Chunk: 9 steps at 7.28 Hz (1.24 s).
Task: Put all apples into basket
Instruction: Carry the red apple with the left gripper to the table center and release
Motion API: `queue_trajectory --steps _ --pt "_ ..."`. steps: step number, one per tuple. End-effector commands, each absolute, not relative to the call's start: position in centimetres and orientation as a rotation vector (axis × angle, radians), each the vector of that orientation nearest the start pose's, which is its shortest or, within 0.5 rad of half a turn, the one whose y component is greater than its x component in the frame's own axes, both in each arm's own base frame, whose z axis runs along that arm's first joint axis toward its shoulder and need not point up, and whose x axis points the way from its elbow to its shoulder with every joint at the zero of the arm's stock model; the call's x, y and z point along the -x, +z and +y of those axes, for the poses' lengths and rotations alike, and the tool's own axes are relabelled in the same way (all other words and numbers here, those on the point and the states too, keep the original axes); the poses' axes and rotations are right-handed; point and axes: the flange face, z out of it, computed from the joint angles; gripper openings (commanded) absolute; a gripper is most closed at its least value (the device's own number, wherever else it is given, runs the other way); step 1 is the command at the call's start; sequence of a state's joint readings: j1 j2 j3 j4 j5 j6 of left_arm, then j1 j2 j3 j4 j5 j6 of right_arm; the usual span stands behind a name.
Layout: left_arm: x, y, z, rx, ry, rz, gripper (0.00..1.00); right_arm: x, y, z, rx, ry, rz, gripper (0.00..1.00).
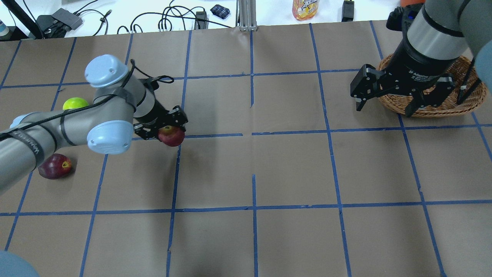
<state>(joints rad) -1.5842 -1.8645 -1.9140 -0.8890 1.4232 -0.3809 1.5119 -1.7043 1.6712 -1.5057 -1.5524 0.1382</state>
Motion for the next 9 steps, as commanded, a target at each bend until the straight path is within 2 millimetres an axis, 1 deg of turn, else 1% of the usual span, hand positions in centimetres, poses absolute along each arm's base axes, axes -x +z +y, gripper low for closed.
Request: queue_trajectory --steps 1,2,3,4,5,6,7,8,9 --pt "28.0 26.2 -54.3 0.727 -0.063 3.256 0.0 -11.0 49.9 -43.4 -0.319 0.03 3.111 1.0" --pt "30.0 24.2 -53.8 0.703 -0.032 3.248 0.0 -10.9 49.7 -43.7 -0.321 0.032 3.11 1.0" --pt "30.4 21.9 -53.8 0.691 0.023 3.229 0.0 -10.7 48.5 -43.9 -0.326 0.051 3.112 1.0" --pt "31.8 20.8 -53.7 0.659 0.024 3.23 0.0 -10.3 48.1 -44.0 -0.34 0.061 3.11 1.0" --pt "33.3 19.9 -53.0 0.668 0.031 3.229 0.14 -8.6 47.9 -44.4 -0.398 0.07 3.118 1.0" --pt "34.0 19.4 -52.8 0.688 0.03 3.225 0.42 -7.1 47.7 -44.7 -0.446 0.077 3.109 1.0" --pt "34.0 19.3 -52.7 0.678 0.024 3.227 0.99 -6.8 47.3 -45.1 -0.451 0.094 3.103 1.0" --pt "33.6 20.6 -53.5 0.665 -0.026 3.243 1.0 -6.9 46.3 -45.6 -0.469 0.122 3.09 1.0" --pt "30.8 22.8 -54.4 0.681 -0.055 3.239 1.0 -6.9 44.4 -46.8 -0.488 0.163 3.084 1.0"
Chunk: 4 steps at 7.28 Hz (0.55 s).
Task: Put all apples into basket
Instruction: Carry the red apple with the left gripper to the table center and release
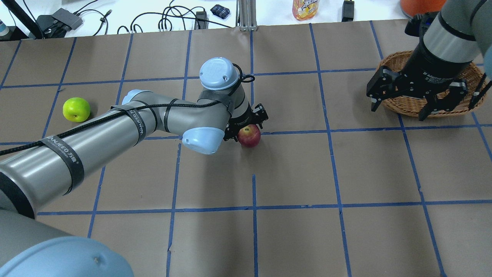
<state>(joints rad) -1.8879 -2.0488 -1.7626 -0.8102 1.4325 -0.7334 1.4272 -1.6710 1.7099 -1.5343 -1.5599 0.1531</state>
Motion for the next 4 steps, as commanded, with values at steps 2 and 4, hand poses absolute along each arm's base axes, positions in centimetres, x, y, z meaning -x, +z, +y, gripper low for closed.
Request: queue_trajectory --steps 2,4 --pt "25.2 27.9 -55.0 0.614 -0.07 3.248 1.0 -9.0 42.7 -48.7 -0.571 0.132 3.075 1.0" --pt "11.1 31.7 -55.0 0.369 0.064 3.204 1.0 -14.4 39.5 -50.6 -0.692 0.104 3.057 1.0"
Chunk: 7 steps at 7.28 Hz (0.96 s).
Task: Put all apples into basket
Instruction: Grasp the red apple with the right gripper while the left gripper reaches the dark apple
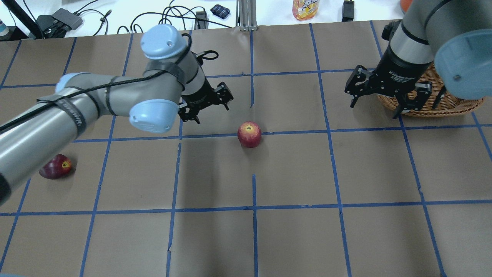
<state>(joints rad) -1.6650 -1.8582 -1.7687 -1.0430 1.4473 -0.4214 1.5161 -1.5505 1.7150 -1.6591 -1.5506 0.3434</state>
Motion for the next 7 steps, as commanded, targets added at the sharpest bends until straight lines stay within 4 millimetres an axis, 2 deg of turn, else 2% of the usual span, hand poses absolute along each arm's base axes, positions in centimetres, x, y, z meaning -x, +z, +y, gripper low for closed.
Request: queue_trajectory --steps 1,2,3,4,5,6,7 --pt "3.0 33.0 -54.3 0.239 0.115 3.169 1.0 -18.3 37.6 -51.6 -0.735 0.067 3.043 1.0" --pt "-3.7 33.3 -52.6 0.079 0.176 3.187 1.0 -22.3 35.7 -52.2 -0.759 0.042 3.0 1.0" --pt "-9.1 32.4 -50.4 -0.036 0.197 3.213 1.0 -24.9 33.9 -53.0 -0.81 0.023 2.937 1.0" --pt "-17.8 31.2 -47.2 -0.165 0.189 3.262 1.0 -27.5 31.2 -53.6 -0.87 0.005 2.908 1.0" --pt "-24.8 29.6 -43.7 -0.117 0.191 3.309 1.0 -30.0 29.0 -53.8 -0.89 -0.006 2.894 1.0" --pt "-28.2 28.5 -41.7 -0.228 0.183 3.33 1.0 -31.3 27.6 -54.4 -0.976 0.016 2.873 1.0" --pt "-28.6 27.9 -41.4 -0.245 0.193 3.339 1.0 -33.0 26.1 -54.5 -1.021 0.054 2.864 1.0"
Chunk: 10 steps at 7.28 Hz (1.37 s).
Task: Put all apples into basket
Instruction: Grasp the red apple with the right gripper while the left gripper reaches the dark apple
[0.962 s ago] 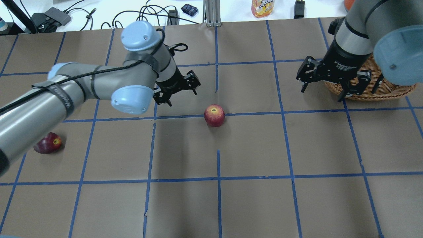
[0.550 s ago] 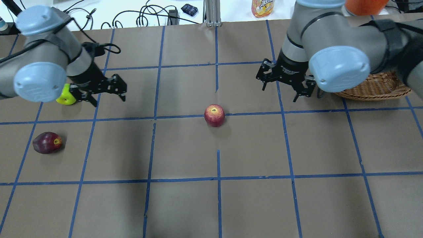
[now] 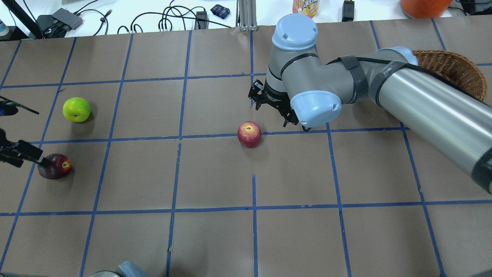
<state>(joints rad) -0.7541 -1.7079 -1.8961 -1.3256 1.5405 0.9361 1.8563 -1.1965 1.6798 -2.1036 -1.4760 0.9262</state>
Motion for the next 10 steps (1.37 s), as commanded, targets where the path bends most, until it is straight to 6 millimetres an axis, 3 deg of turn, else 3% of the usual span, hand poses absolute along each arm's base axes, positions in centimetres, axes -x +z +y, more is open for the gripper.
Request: queue_trajectory --steps 1,2,4,6,7,8,9,10 --pt "-28.9 27.0 -41.6 -0.169 0.206 3.347 1.0 -34.9 24.5 -54.3 -1.004 0.072 2.881 1.0" --pt "-29.1 26.0 -41.9 -0.038 0.232 3.355 1.0 -36.0 23.5 -54.2 -1.014 0.091 2.885 1.0" --pt "-30.9 24.4 -43.5 -0.033 0.111 3.285 1.0 -36.8 21.3 -54.7 -1.037 0.076 2.868 1.0" --pt "-30.4 22.3 -44.7 0.021 0.043 3.36 1.0 -36.9 19.6 -54.7 -1.025 0.111 2.892 1.0" --pt "-30.3 22.5 -45.1 0.049 0.037 3.357 1.0 -36.8 19.4 -54.5 -1.026 0.113 2.899 1.0" --pt "-30.3 22.4 -45.1 0.048 0.04 3.362 1.0 -36.9 20.0 -54.9 -1.017 0.094 2.886 0.35" --pt "-30.2 21.9 -45.2 0.058 0.04 3.374 1.0 -36.5 20.3 -55.2 -1.008 0.08 2.889 0.0" --pt "-29.8 21.1 -45.4 0.07 0.005 3.42 1.0 -35.8 20.6 -55.6 -0.976 0.063 2.904 0.0"
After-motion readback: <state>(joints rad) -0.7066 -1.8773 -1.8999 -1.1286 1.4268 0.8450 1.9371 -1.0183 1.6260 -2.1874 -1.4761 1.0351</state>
